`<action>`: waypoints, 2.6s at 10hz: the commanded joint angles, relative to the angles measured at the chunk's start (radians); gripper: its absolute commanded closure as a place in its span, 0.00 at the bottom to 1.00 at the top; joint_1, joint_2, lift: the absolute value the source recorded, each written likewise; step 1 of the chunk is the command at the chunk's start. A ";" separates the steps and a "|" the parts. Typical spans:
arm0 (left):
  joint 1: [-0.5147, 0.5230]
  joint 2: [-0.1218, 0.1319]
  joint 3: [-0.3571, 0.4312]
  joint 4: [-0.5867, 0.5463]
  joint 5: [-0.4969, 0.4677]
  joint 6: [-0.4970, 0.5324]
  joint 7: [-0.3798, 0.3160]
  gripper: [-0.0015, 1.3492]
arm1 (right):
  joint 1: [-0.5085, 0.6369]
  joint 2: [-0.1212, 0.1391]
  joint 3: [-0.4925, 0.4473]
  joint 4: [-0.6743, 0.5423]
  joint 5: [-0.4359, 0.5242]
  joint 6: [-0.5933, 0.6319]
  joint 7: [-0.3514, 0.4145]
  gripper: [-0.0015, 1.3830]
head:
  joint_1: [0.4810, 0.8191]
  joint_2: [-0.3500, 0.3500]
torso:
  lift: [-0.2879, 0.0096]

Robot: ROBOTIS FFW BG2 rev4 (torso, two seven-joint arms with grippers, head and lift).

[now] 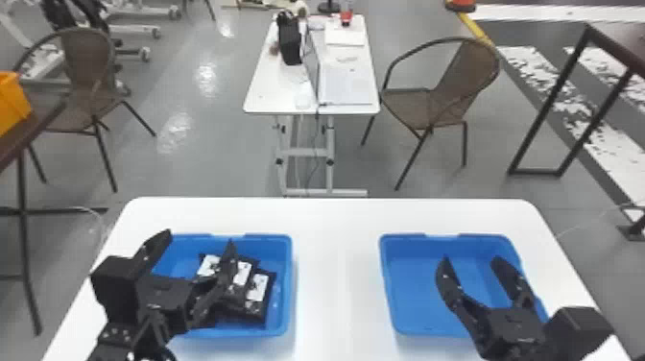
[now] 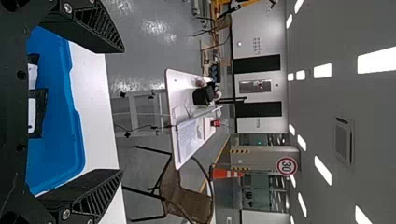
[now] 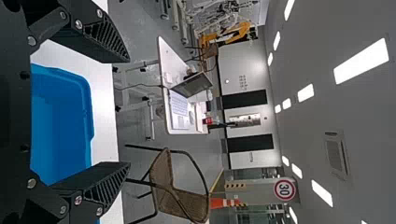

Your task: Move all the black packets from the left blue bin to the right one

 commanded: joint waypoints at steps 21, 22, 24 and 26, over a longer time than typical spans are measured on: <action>-0.249 0.007 0.072 0.351 -0.077 0.318 -0.230 0.10 | -0.024 0.002 0.017 0.032 -0.012 0.008 0.003 0.18 | 0.63 0.53 | 0.97; -0.280 0.007 0.073 0.395 -0.100 0.324 -0.265 0.10 | -0.027 0.002 0.017 0.035 -0.012 0.008 0.008 0.18 | 0.63 0.53 | 0.97; -0.324 0.007 0.072 0.461 -0.152 0.321 -0.298 0.10 | -0.040 0.002 0.018 0.043 -0.012 0.008 0.017 0.18 | 0.63 0.53 | 0.97; -0.379 0.012 0.075 0.552 -0.173 0.304 -0.327 0.10 | -0.041 0.002 0.018 0.046 -0.012 0.012 0.020 0.18 | 0.63 0.54 | 0.97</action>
